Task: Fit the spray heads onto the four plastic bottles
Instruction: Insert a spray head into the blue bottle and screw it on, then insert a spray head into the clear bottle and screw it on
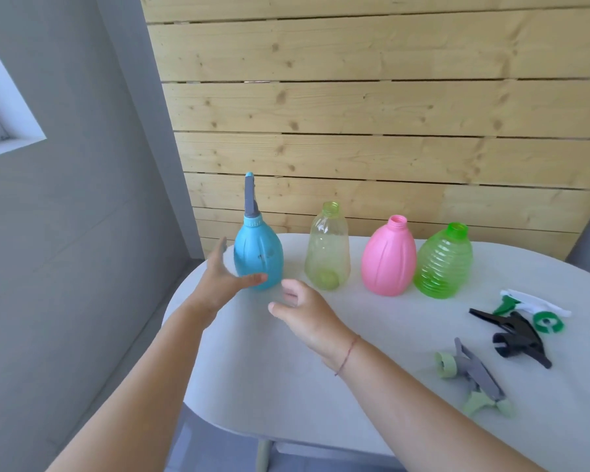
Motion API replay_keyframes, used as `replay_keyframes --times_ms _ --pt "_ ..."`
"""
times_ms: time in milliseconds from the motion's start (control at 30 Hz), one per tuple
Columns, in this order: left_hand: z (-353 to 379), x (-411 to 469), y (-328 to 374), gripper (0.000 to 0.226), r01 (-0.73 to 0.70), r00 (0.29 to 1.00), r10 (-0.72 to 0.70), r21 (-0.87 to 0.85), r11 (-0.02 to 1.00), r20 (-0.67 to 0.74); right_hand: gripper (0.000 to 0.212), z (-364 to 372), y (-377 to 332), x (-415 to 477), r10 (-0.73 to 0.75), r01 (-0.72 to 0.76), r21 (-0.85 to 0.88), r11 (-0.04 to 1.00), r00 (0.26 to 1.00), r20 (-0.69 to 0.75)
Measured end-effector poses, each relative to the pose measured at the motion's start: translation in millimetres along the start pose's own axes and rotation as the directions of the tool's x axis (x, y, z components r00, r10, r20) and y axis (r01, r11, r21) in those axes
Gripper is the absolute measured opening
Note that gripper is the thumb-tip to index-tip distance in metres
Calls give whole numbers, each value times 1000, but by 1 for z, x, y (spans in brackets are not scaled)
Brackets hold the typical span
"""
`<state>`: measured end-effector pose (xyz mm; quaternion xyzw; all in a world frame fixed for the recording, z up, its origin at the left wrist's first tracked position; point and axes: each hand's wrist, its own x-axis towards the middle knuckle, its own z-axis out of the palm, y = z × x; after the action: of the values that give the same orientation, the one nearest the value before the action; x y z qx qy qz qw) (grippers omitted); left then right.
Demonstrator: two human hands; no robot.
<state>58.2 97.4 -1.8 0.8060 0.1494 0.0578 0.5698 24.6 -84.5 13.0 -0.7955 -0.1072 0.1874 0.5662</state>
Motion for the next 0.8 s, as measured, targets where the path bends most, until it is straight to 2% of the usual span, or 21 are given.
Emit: replay_keyframes --times_ms 67,133,167,200,233,300,333,367,433,500,600,700,800 --pt "7 -30 8 84 -97 961 103 33 995 -258 46 -27 4 -24 -34 33 -49 998 999 -16" --pt "24 -67 20 50 -276 809 307 137 951 -501 28 -59 10 -45 -58 48 -117 992 995 -85" --pt "37 -84 29 40 -340 756 381 179 923 -532 22 -76 15 -54 -58 38 -145 989 989 -134" --pt "51 -98 39 35 -382 758 427 194 904 -494 20 -92 18 -60 -53 22 -168 986 981 -186" --pt "68 -111 50 30 -404 805 447 191 895 -390 19 -108 23 -69 -43 -4 -191 982 970 -241" --pt "102 -123 63 21 -387 912 407 219 896 -52 19 -131 30 -79 -37 -37 -214 976 942 -334" --pt "119 -127 69 23 -366 930 345 253 895 126 20 -140 34 -84 -36 -50 -221 974 928 -371" --pt "135 -130 72 32 -346 924 270 291 892 269 21 -148 38 -88 -31 -66 -226 972 916 -399" --pt "163 -133 74 53 -328 891 165 349 878 422 23 -159 46 -93 -24 -85 -232 969 902 -432" --pt "186 -137 70 65 -334 881 134 395 856 453 26 -168 54 -96 -15 -101 -241 965 898 -439" --pt "210 -139 59 70 -367 877 139 455 811 461 27 -180 64 -98 -6 -129 -252 959 880 -474" --pt "223 -138 56 65 -432 866 191 498 752 463 26 -188 72 -98 22 -156 -228 961 867 -498" --pt "232 -140 56 47 -499 841 257 497 710 477 26 -191 75 -99 54 -182 -212 960 866 -497"
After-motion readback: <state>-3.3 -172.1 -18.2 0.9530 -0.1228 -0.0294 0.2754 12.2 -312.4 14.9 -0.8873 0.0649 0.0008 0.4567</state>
